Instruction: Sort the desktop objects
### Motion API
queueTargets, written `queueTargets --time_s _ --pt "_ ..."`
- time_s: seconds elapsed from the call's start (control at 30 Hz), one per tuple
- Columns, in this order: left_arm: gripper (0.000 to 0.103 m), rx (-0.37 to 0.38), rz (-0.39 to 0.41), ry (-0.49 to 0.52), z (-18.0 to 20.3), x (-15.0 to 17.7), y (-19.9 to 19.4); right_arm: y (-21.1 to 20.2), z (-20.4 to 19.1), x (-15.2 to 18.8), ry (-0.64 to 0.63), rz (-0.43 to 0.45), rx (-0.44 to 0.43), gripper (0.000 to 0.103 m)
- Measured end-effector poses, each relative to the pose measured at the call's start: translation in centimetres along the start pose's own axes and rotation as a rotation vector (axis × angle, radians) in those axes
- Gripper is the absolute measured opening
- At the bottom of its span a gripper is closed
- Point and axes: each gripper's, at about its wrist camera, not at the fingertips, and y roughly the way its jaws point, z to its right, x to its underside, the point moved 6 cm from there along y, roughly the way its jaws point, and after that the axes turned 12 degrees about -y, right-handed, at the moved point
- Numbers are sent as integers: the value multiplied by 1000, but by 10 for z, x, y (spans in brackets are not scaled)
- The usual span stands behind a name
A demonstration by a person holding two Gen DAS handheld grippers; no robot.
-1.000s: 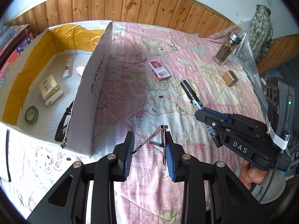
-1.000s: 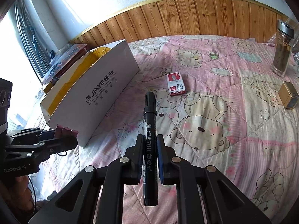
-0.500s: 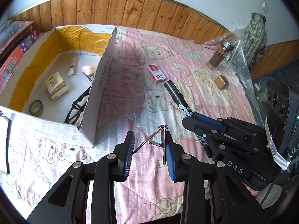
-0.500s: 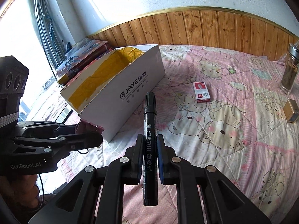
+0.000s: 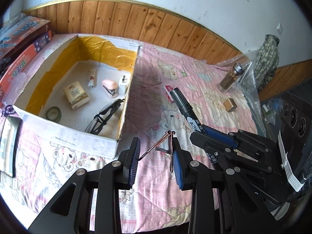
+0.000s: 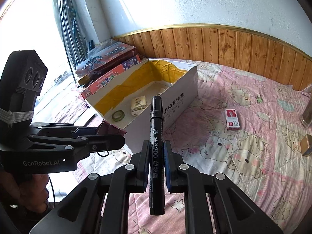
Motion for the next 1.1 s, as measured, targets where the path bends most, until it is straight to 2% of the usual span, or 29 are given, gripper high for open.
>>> queueTargets --time_s 0.27,0.6,1.1 --pt "32 4 40 -44 -20 -22 -15 7 -23 -26 -73 8 -28 15" --pt "32 -26 86 -82 -51 -59 -24 24 -39 -60 -156 7 -57 15" --pt "32 -58 80 -103 -85 -108 -11 65 -26 -105 -210 -37 -92 14"
